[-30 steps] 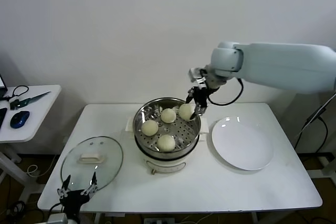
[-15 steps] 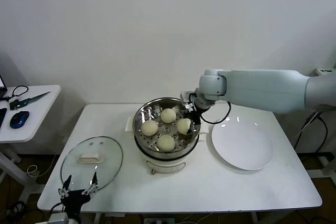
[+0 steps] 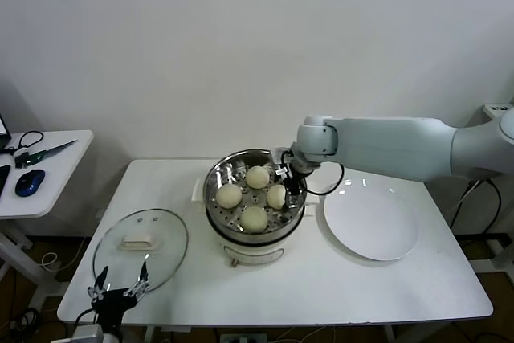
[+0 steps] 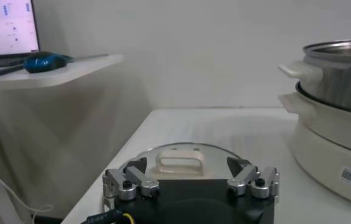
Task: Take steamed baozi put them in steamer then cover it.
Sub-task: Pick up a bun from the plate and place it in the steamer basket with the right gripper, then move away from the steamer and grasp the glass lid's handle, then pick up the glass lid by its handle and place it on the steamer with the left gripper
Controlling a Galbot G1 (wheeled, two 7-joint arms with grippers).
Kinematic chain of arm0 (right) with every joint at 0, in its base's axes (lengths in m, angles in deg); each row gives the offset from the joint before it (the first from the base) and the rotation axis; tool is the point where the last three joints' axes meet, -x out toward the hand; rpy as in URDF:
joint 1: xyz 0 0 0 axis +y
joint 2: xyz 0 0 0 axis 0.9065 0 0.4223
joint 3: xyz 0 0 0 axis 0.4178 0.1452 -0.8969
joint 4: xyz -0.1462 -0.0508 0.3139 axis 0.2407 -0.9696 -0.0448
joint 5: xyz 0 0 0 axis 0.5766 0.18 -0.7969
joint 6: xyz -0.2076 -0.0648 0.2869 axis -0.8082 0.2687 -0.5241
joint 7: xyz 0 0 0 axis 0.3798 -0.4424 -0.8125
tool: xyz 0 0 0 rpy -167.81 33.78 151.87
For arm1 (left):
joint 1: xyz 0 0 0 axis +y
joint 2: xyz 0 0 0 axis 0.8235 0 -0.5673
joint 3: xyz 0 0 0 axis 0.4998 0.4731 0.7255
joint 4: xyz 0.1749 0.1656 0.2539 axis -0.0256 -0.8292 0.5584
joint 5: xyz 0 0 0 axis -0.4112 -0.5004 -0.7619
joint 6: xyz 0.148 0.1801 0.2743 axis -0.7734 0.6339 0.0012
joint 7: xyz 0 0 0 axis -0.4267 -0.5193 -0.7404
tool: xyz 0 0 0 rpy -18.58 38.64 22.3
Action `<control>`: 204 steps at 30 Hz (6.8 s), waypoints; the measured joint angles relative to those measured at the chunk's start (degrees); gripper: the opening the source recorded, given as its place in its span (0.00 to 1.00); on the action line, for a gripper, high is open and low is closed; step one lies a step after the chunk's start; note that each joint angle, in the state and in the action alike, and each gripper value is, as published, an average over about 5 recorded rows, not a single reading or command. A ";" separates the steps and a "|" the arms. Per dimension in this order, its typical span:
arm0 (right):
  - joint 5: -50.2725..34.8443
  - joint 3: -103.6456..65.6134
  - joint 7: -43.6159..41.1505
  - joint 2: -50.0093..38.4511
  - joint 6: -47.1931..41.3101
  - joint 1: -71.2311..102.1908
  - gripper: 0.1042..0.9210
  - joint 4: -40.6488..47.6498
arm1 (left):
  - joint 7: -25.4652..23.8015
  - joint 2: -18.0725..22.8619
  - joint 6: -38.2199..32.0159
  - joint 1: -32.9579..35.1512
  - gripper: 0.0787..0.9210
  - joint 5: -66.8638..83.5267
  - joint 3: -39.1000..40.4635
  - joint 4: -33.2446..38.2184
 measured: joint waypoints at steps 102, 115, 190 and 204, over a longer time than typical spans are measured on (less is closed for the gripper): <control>23.18 -128.91 38.13 14.09 45.94 142.48 0.88 -27.12 | 22.33 -11.63 -13.31 -23.61 0.83 -87.40 2.97 -39.84; 23.94 -128.25 38.05 14.53 46.56 142.86 0.88 -27.45 | 20.84 -11.13 -13.20 -24.22 0.40 -86.94 3.44 -40.11; 25.93 -126.88 39.60 11.29 45.00 142.56 0.88 -27.36 | -15.14 -0.95 25.89 -41.49 0.06 -93.73 45.00 -9.60; 25.80 -127.28 39.78 11.63 45.45 142.83 0.88 -27.79 | -13.23 -0.10 26.02 -42.51 0.06 -95.45 46.07 -15.08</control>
